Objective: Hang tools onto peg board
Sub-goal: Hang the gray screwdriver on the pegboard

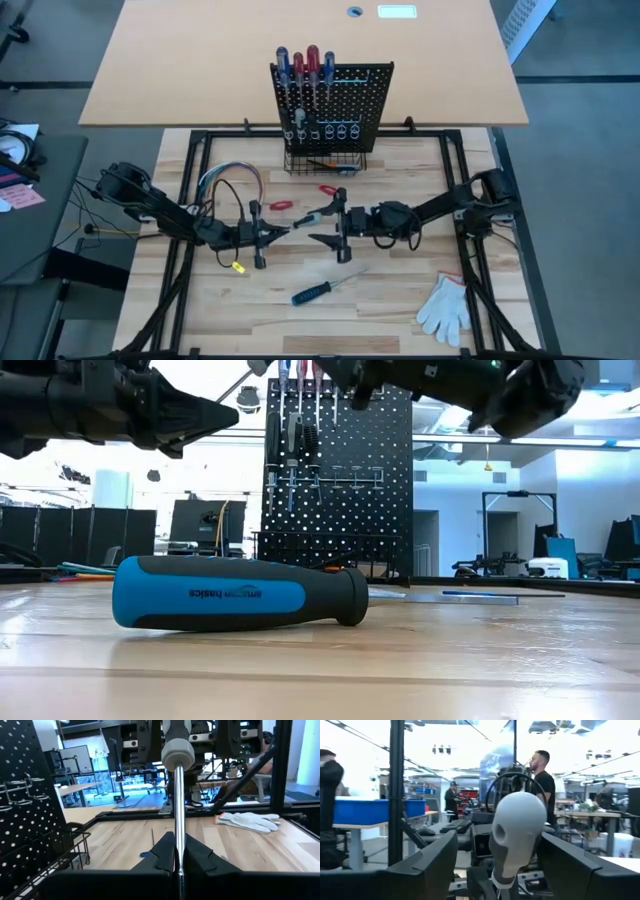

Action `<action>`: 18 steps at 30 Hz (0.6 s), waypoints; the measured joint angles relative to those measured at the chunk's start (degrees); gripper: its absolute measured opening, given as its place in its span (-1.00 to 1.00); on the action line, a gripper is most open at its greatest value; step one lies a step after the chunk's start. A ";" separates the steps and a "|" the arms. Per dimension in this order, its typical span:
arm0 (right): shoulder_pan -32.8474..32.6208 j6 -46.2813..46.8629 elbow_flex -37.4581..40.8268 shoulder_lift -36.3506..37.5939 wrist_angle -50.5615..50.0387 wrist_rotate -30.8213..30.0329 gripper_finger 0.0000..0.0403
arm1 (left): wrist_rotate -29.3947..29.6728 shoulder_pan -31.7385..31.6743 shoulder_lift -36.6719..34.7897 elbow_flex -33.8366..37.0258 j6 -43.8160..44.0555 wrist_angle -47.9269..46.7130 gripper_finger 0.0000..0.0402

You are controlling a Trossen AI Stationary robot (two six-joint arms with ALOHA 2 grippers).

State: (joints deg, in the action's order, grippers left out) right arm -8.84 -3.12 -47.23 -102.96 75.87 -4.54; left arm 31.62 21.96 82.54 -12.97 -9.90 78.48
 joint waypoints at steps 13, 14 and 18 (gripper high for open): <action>1.84 0.15 -3.69 1.45 -8.31 0.38 -0.49 | 0.49 -0.04 0.00 -0.04 0.13 -3.06 -0.90; 2.03 0.16 -3.68 2.39 -10.01 0.37 -0.49 | 0.98 -0.04 0.00 -0.04 0.32 -3.64 -0.87; 2.64 -0.64 -3.68 7.88 -16.06 -1.50 -0.49 | 5.22 -0.07 -0.02 -0.10 0.52 -7.38 -0.76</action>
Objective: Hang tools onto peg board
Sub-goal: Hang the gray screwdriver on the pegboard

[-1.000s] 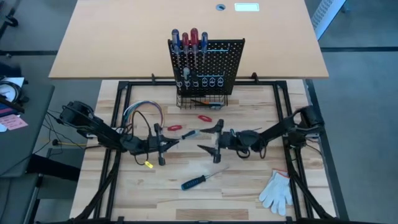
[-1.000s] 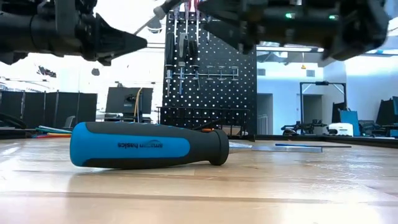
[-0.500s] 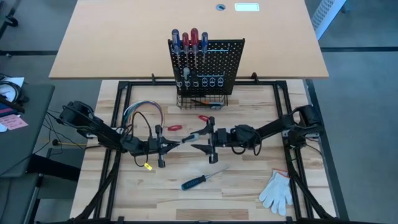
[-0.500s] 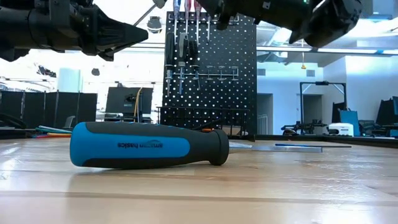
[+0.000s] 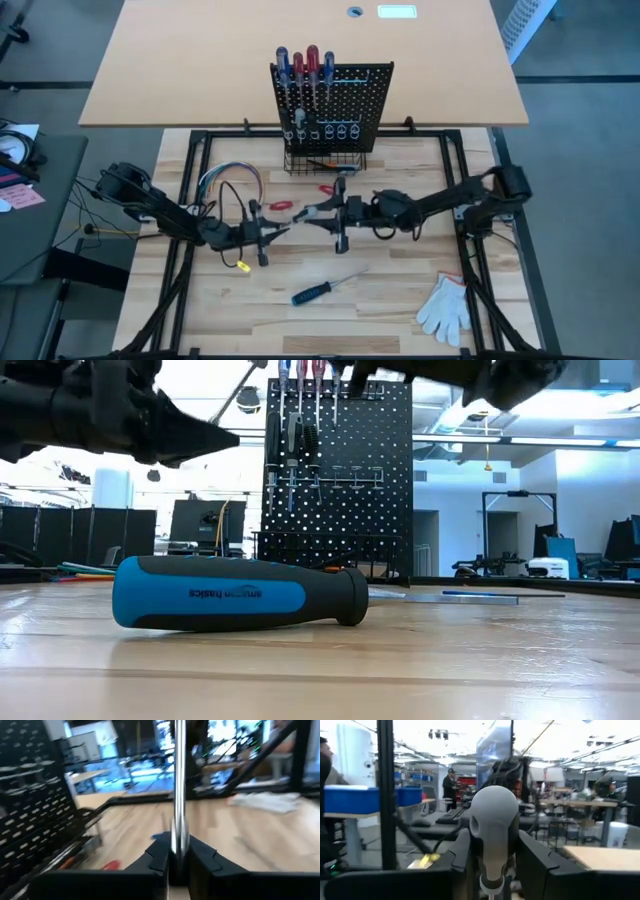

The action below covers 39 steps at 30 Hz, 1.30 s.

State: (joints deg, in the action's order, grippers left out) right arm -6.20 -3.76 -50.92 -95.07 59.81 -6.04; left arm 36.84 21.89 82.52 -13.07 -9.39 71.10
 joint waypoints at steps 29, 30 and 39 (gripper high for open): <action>20.26 -8.60 -20.37 13.66 -52.41 -16.27 -0.49 | 12.94 -3.52 0.03 0.05 9.68 -15.09 -0.41; 20.23 -8.55 -20.98 13.13 -53.10 -16.33 -0.49 | 12.94 -3.52 0.03 0.05 9.68 -15.10 -0.41; 23.29 -7.03 -24.60 7.12 -58.25 -16.17 -0.49 | 12.94 -3.52 0.04 0.05 10.62 -15.14 -0.41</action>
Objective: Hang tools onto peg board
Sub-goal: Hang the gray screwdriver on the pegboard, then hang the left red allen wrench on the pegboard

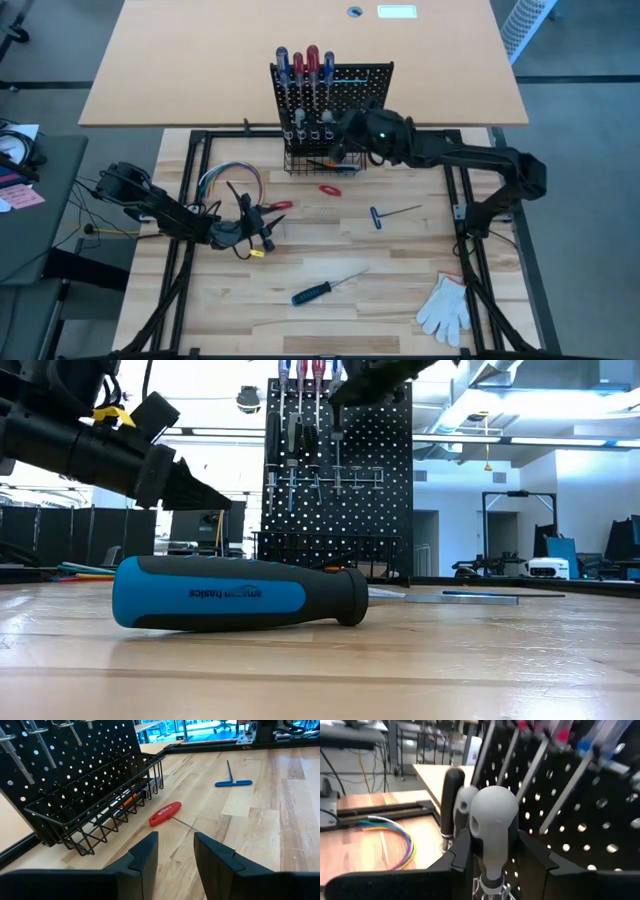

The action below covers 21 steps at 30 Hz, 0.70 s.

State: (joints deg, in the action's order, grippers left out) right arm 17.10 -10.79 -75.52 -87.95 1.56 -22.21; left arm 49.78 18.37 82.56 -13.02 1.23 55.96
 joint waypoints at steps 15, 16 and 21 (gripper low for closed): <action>2.61 1.73 -0.62 -2.68 -3.75 -0.23 0.12 | 0.02 0.00 0.00 0.00 0.11 -0.02 -0.41; 2.61 1.74 -0.62 -2.24 -3.80 -0.23 0.18 | 0.02 0.00 -0.01 0.00 0.11 -0.02 -0.41; 1.73 1.72 -0.62 0.99 -4.47 -0.25 0.30 | 0.02 0.00 0.00 0.00 0.11 -0.02 -0.41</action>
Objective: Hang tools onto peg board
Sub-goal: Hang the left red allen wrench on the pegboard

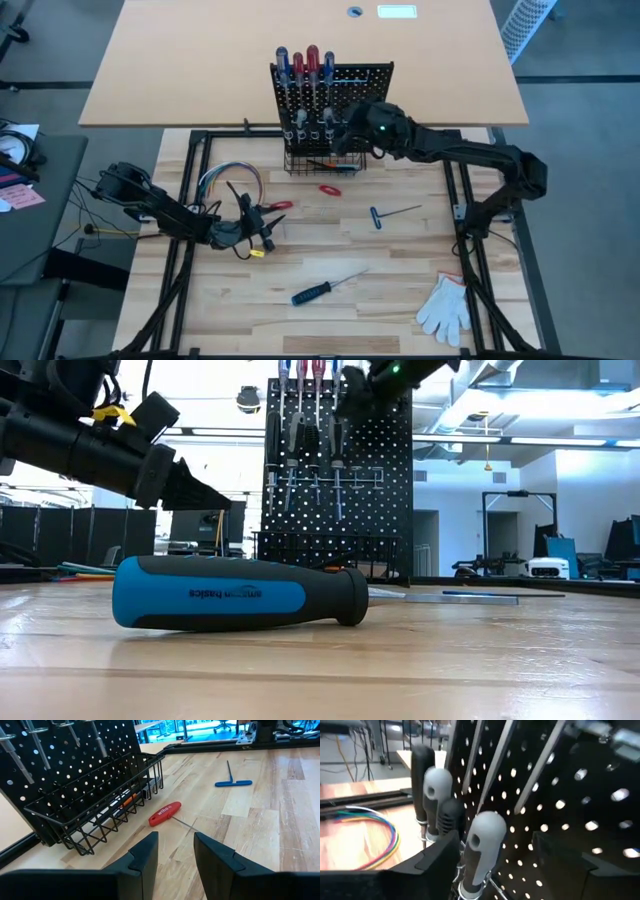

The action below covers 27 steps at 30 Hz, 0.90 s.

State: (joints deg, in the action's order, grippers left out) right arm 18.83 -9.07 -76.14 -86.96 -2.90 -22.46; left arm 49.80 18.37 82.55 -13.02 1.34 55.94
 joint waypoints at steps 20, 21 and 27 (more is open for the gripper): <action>-20.65 10.25 28.58 16.44 -0.16 -0.17 0.32 | 0.00 0.92 -0.01 0.00 0.00 -1.46 -0.41; -21.98 11.74 31.81 15.59 3.78 -0.15 0.32 | 0.00 0.92 0.01 0.00 -0.16 -1.56 -0.41; -28.40 19.68 45.64 4.47 29.85 -0.13 0.32 | 1.52 0.92 -0.01 -1.35 -4.44 -6.49 -0.43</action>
State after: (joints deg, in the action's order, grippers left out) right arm -9.57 10.61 -30.50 -82.49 26.94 -22.59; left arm 51.33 19.29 82.54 -14.36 -3.09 49.46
